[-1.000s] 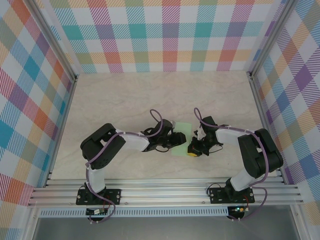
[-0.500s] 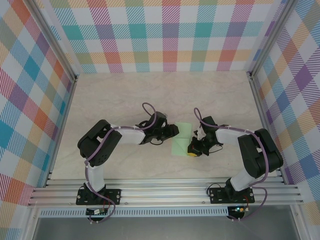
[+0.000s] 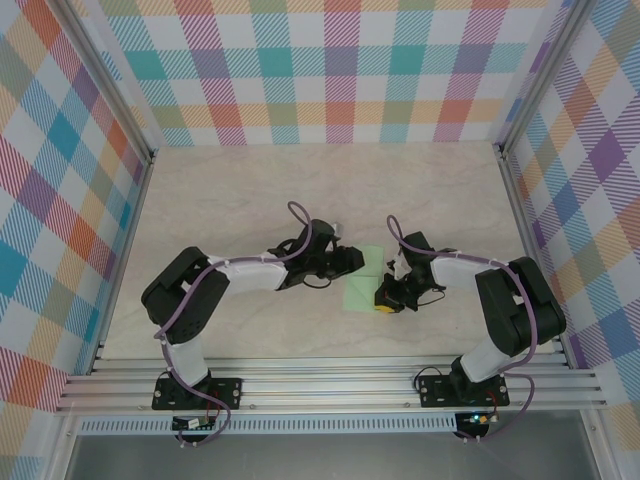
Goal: Fold a paper plane with a square sheet of paper (pick it up from the middle)
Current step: Fold the triangle a second time at the center of the table.
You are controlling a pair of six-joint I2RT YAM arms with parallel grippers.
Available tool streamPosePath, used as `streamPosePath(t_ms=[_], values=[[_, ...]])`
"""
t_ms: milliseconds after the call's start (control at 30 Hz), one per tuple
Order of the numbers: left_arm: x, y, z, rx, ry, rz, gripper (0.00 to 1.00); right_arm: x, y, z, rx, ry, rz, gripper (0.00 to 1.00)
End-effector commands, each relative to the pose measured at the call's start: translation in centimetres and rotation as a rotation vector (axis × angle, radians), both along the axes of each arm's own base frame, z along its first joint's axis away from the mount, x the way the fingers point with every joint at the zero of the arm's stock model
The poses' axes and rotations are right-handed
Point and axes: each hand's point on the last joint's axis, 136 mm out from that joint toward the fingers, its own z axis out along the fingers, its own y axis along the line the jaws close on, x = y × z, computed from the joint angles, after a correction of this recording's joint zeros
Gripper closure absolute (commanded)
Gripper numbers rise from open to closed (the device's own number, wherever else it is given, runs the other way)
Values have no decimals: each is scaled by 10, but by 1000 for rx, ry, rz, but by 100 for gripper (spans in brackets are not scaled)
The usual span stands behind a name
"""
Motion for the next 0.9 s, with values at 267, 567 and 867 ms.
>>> streamPosePath(t_ms=[267,567,867], values=[[-1,-19,-44,27,75,-28,66,9,0,11,-13,-62,13,91],[-1,-13,-60,73,99,-9,66,21,20,49,126,-155,8,87],[1,-14,-57,75,105,-1,66,33,42,37,138,-124,-1,90]])
